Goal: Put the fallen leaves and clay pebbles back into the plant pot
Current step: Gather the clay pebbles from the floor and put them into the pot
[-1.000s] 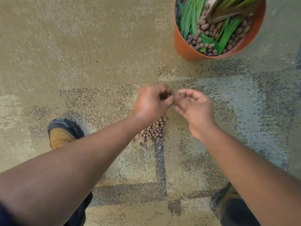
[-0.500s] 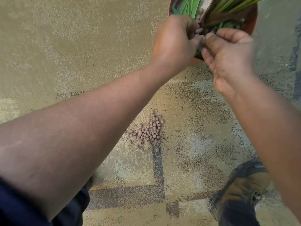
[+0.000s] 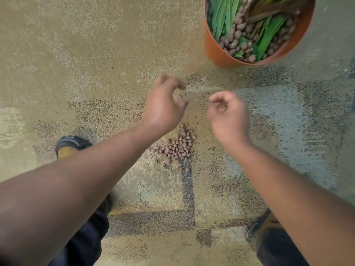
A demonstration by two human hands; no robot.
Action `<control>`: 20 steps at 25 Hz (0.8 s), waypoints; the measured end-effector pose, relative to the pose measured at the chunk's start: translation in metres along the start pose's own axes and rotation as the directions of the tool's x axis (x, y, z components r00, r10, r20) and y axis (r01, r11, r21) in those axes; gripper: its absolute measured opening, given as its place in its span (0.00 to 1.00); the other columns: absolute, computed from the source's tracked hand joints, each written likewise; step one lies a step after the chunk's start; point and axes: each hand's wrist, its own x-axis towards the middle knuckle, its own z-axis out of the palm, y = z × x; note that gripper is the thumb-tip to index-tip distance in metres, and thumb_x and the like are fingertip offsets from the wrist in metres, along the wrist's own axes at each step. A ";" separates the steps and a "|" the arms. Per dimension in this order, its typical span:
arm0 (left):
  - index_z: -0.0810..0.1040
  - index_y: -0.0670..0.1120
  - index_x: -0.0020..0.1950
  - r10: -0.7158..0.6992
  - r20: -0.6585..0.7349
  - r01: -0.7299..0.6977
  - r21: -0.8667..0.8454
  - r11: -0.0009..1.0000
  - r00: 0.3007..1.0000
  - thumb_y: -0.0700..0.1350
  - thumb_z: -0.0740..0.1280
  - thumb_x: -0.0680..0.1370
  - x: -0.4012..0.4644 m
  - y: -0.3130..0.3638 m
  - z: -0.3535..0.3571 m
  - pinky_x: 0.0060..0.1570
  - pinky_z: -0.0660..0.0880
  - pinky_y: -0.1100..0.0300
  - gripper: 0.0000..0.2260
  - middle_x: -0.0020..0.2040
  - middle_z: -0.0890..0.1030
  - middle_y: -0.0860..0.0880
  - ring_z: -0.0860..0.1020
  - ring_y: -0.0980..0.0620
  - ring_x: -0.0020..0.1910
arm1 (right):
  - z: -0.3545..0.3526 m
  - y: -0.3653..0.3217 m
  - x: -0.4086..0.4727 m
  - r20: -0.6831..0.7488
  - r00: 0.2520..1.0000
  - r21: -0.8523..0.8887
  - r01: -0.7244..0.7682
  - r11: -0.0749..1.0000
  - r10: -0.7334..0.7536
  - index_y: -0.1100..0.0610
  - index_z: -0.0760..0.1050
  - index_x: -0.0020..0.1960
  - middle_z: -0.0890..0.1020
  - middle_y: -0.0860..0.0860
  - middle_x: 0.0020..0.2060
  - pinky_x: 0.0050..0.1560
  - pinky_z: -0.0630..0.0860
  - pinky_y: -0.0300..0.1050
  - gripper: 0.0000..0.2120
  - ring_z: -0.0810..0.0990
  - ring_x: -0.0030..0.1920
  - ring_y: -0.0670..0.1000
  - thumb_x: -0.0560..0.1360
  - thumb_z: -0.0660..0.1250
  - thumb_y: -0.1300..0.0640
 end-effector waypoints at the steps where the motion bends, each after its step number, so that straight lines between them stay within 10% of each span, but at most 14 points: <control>1: 0.75 0.52 0.62 -0.125 0.056 0.117 0.118 0.986 0.991 0.50 0.76 0.75 -0.008 -0.019 0.002 0.73 0.68 0.51 0.18 0.64 0.70 0.52 0.71 0.50 0.66 | 0.011 0.012 -0.009 0.115 0.990 -0.097 -0.069 0.993 0.081 0.49 0.78 0.53 0.82 0.48 0.52 0.46 0.83 0.40 0.11 0.82 0.45 0.46 0.77 0.70 0.64; 5: 0.63 0.53 0.69 -0.507 0.068 0.463 0.316 0.828 0.860 0.61 0.79 0.68 -0.040 -0.072 0.015 0.70 0.66 0.45 0.38 0.70 0.62 0.45 0.62 0.42 0.70 | 0.047 0.043 -0.031 0.278 0.909 -0.317 -0.217 0.923 0.310 0.52 0.72 0.70 0.71 0.51 0.69 0.73 0.70 0.47 0.25 0.75 0.62 0.48 0.76 0.75 0.55; 8: 0.61 0.53 0.70 -0.640 0.004 0.636 0.100 0.765 0.769 0.55 0.81 0.68 -0.058 -0.088 0.031 0.69 0.66 0.48 0.39 0.68 0.62 0.46 0.62 0.44 0.68 | 0.067 0.054 -0.044 0.305 0.903 -0.378 -0.177 0.909 0.303 0.51 0.70 0.71 0.67 0.52 0.70 0.70 0.68 0.44 0.28 0.71 0.62 0.48 0.75 0.76 0.53; 20: 0.75 0.45 0.68 -0.213 0.156 0.219 -0.021 0.976 0.965 0.32 0.65 0.79 -0.068 -0.059 0.063 0.69 0.72 0.60 0.18 0.59 0.69 0.52 0.73 0.53 0.59 | 0.079 0.065 -0.047 0.286 0.927 -0.385 -0.119 0.915 0.241 0.54 0.76 0.58 0.74 0.51 0.62 0.51 0.86 0.55 0.08 0.80 0.54 0.56 0.80 0.69 0.61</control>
